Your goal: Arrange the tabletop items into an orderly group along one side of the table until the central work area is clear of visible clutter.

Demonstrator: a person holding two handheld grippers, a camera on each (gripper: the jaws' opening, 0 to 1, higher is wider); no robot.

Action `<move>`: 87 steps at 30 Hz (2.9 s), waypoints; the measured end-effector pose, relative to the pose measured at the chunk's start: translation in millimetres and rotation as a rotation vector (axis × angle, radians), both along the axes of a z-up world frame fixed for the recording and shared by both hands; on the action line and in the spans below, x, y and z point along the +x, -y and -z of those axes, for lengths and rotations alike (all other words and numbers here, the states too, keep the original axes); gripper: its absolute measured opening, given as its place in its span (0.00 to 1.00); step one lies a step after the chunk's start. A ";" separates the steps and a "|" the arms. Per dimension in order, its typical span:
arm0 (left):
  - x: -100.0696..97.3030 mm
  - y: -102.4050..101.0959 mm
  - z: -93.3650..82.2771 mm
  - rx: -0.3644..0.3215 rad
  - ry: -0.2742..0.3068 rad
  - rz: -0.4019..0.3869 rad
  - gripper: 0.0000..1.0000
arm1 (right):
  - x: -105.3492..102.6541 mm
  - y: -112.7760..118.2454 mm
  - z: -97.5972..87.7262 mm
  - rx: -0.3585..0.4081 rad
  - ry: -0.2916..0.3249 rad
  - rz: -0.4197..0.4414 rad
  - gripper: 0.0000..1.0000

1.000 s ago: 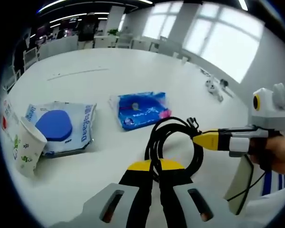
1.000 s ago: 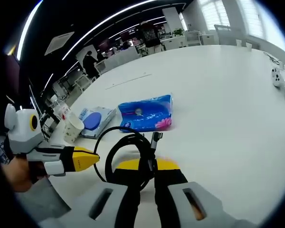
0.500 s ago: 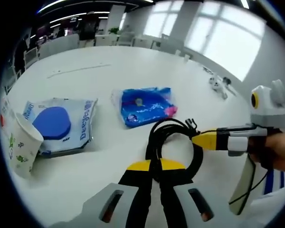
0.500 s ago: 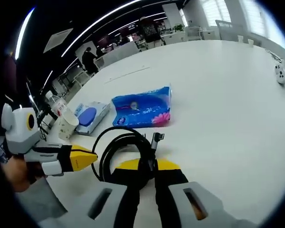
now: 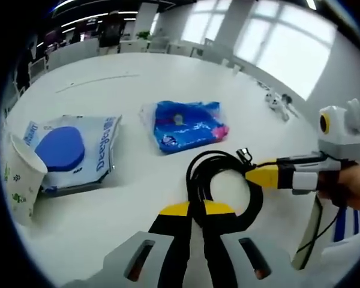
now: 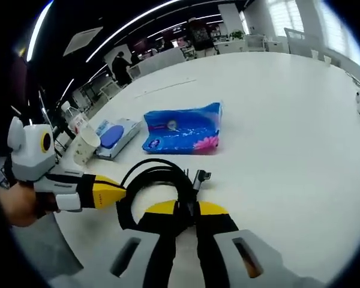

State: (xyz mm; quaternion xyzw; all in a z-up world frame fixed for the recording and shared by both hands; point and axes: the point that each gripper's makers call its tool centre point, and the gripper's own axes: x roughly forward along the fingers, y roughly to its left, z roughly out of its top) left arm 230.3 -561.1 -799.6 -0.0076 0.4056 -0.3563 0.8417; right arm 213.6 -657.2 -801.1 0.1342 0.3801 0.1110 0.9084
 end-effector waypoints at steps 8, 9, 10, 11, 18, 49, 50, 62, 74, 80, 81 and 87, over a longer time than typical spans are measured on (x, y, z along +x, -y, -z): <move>1.5 -0.1 0.0 -0.019 -0.012 -0.004 0.01 | 0.4 -0.8 -0.8 -0.005 0.006 -0.002 0.08; 1.5 0.0 0.0 -0.018 -0.011 -0.001 0.01 | 0.6 -0.8 -0.5 -0.010 0.005 -0.004 0.08; 1.2 0.0 -0.2 -0.018 -0.011 0.002 0.01 | 0.7 -0.9 -0.5 -0.013 0.006 -0.005 0.08; 1.1 0.0 -0.2 -0.018 -0.011 0.003 0.01 | 0.6 -0.8 -0.3 -0.016 0.006 -0.006 0.08; -0.6 1.0 -4.8 -0.019 0.012 0.040 0.11 | 4.3 3.3 -7.7 -0.070 0.061 -0.047 0.12; 7.6 -42.7 -57.4 -0.049 0.196 -0.027 0.79 | 3.5 -22.5 -68.2 -0.058 0.186 0.007 0.53; 6.9 -45.6 -58.1 -0.053 0.195 -0.032 0.78 | 2.1 -23.8 -67.4 -0.060 0.182 0.007 0.53; 3.1 -81.4 -57.3 -0.054 0.186 -0.071 0.76 | -9.0 -52.9 -61.1 -0.065 0.156 -0.014 0.50; 4.5 -98.9 -63.9 -0.059 0.204 -0.079 0.74 | -15.4 -61.6 -60.2 -0.052 0.147 0.008 0.49; 1.3 -114.9 -59.2 -0.044 0.197 -0.080 0.73 | -21.9 -73.6 -56.8 -0.057 0.129 0.001 0.48; 0.4 -117.8 -57.7 -0.038 0.193 -0.083 0.73 | -22.9 -75.2 -55.9 -0.060 0.124 -0.001 0.47; -6.8 -131.1 -57.3 -0.043 0.189 -0.092 0.73 | -27.3 -86.1 -55.8 -0.062 0.121 0.000 0.45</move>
